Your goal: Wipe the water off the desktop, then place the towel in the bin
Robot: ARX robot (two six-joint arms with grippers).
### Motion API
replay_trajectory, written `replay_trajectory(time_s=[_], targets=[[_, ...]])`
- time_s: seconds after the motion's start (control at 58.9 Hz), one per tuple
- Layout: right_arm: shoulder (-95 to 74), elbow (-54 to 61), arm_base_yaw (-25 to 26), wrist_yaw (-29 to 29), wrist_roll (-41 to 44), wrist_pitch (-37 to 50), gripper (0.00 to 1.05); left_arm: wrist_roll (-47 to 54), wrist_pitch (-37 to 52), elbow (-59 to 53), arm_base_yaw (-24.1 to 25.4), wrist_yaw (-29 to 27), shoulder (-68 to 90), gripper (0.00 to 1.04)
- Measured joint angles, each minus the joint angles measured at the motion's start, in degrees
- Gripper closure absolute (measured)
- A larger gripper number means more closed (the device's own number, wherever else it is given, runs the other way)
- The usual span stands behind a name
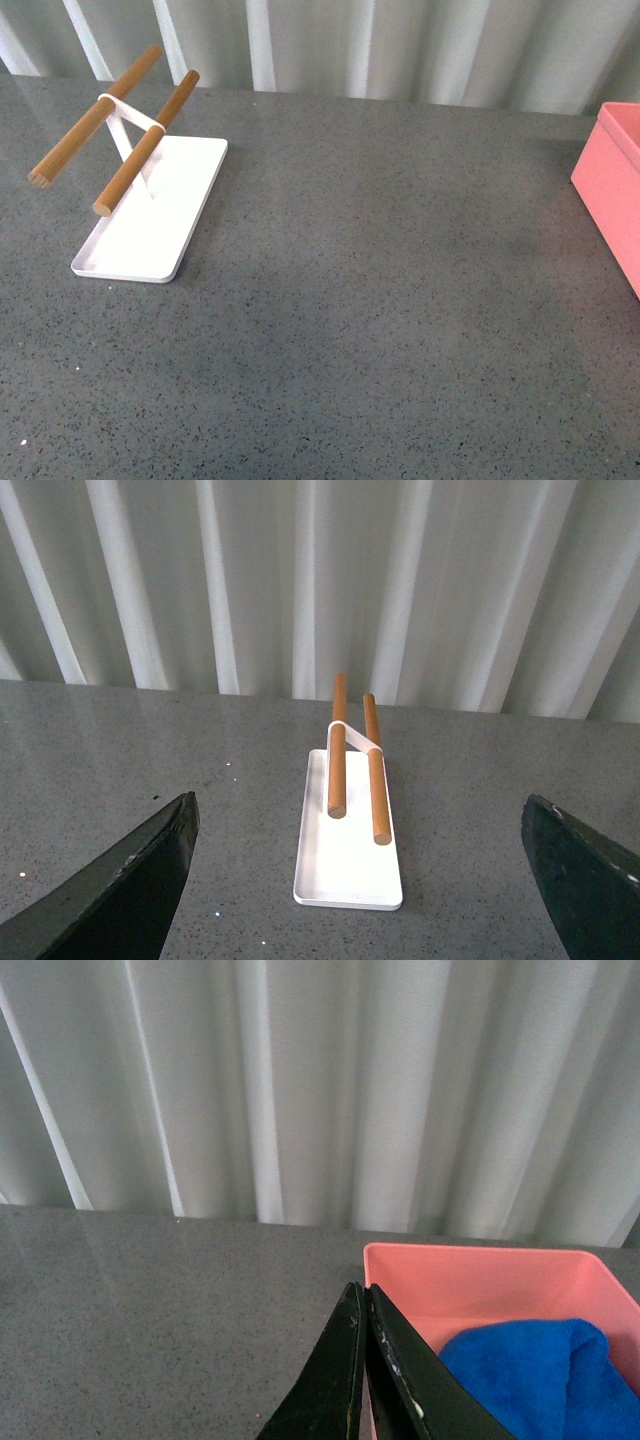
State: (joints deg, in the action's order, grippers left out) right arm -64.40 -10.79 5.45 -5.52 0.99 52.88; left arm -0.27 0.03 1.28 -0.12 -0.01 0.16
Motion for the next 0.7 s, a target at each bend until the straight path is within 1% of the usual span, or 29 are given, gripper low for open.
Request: replay_trajectory(time_s=[0.102, 0.119, 0.153, 0.221, 0.255, 0.34, 0.696], targets=[[4.26, 2.49, -0.83, 1.01, -0.02, -1.90, 1.01, 0.00, 0.00, 0.00, 0.00, 0.00, 0.00, 0.07], [5.46, 3.06, -1.20, 1.57, -0.02, -2.54, 1.01, 0.00, 0.00, 0.00, 0.00, 0.00, 0.00, 0.07], [7.52, 3.98, -3.23, 4.66, -0.04, -3.65, 1.01, 0.00, 0.00, 0.00, 0.00, 0.00, 0.00, 0.07], [9.97, 5.27, -4.85, 4.98, -0.04, -4.81, 1.01, 0.00, 0.00, 0.00, 0.00, 0.00, 0.00, 0.07], [9.97, 6.21, -5.18, 4.96, -0.04, -3.17, 1.01, 0.00, 0.00, 0.00, 0.00, 0.00, 0.00, 0.07], [11.32, 7.98, -5.29, 5.18, -0.04, -3.19, 1.01, 0.00, 0.00, 0.00, 0.00, 0.00, -0.02, 0.07], [26.88, 9.38, -5.29, 5.29, -0.24, -16.50, 1.01, 0.00, 0.00, 0.00, 0.00, 0.00, -0.04, 0.07]])
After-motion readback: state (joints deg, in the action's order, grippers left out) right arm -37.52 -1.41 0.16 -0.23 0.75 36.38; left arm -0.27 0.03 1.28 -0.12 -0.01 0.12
